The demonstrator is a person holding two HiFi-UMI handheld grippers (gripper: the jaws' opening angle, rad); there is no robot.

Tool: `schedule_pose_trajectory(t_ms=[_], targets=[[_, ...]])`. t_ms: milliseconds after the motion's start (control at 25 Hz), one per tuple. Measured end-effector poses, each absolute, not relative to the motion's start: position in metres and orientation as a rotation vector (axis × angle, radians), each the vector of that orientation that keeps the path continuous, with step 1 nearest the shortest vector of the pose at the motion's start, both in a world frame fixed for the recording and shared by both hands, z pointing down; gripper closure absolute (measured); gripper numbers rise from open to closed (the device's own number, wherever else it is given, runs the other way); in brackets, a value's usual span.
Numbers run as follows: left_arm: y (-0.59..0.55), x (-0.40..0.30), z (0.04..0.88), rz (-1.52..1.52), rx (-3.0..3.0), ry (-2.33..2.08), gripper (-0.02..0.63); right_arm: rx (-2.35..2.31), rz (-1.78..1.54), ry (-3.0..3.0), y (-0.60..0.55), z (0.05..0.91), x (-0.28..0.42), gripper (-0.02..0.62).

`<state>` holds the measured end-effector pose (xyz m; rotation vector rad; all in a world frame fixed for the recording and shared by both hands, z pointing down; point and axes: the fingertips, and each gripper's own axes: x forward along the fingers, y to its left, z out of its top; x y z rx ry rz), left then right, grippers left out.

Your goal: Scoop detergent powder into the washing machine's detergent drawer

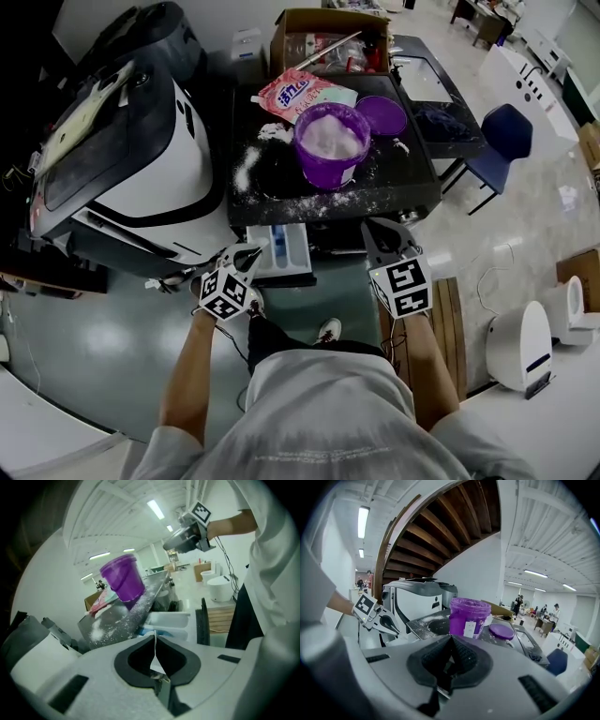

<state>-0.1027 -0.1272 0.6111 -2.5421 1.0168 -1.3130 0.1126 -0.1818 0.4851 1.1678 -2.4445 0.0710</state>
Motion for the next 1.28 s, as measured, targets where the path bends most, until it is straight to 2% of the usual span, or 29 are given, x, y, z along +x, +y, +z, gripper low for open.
schedule_pose_trajectory(t_ms=[400, 1000, 1280], targets=[[-0.181, -0.080, 0.489, -0.757, -2.624, 1.312, 0.592, 1.244, -0.103, -2.481, -0.212, 0.431, 0.122, 0.591], [-0.214, -0.071, 0.327, -0.319, -2.487, 1.410, 0.592, 1.354, -0.406, -2.530, -0.243, 0.313, 0.137, 0.591], [-0.212, -0.069, 0.285, -0.284, -2.407, 1.399, 0.592, 1.341, -0.515, -2.550, -0.246, 0.277, 0.137, 0.591]])
